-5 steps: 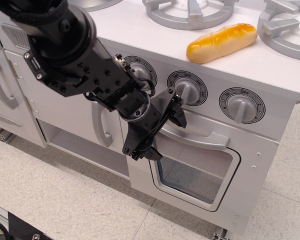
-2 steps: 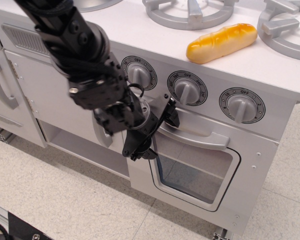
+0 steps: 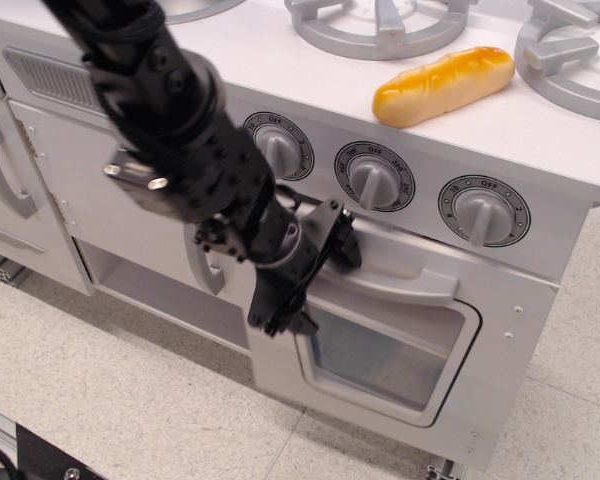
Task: Open oven
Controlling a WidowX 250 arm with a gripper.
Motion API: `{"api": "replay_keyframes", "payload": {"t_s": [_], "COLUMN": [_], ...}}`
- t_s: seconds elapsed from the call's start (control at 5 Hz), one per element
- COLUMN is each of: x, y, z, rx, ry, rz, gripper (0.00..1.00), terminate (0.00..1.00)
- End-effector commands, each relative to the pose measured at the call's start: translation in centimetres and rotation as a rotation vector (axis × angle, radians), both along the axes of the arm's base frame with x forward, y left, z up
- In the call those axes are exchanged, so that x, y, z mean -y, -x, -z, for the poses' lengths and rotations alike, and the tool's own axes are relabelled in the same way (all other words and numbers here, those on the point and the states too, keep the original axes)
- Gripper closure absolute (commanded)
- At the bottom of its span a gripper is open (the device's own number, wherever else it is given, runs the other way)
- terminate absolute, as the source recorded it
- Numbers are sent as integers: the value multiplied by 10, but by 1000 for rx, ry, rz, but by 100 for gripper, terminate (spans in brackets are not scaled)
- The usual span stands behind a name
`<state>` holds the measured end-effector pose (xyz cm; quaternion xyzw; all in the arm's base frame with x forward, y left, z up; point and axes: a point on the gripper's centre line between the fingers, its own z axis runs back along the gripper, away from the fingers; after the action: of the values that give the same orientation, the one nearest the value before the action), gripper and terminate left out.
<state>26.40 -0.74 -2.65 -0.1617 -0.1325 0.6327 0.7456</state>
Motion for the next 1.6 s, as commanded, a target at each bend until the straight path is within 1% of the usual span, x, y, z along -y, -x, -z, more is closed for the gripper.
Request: {"api": "replay_keyframes", "payload": {"t_s": [0.0,0.2,0.4,0.6,0.8,1.0,1.2,1.4], "x": [3,8,14,18,12,-3,-20,-28], "y": [27,34,39,39,25,7,-7,-10], "z": [-17,-41,-69,-84,-89,-72,-70,-53], "rx": [-42,-112,-191,-155,-106,-86,-84,-131], "ry": [-59,-126,-214,-249,-322,-401,-441,-453], "rz": [180,329,473,572,562,558,514,538], "gripper": [0,0,0,0,0,0,0,0], "terminate": [0,0,0,0,0,0,0,0]}}
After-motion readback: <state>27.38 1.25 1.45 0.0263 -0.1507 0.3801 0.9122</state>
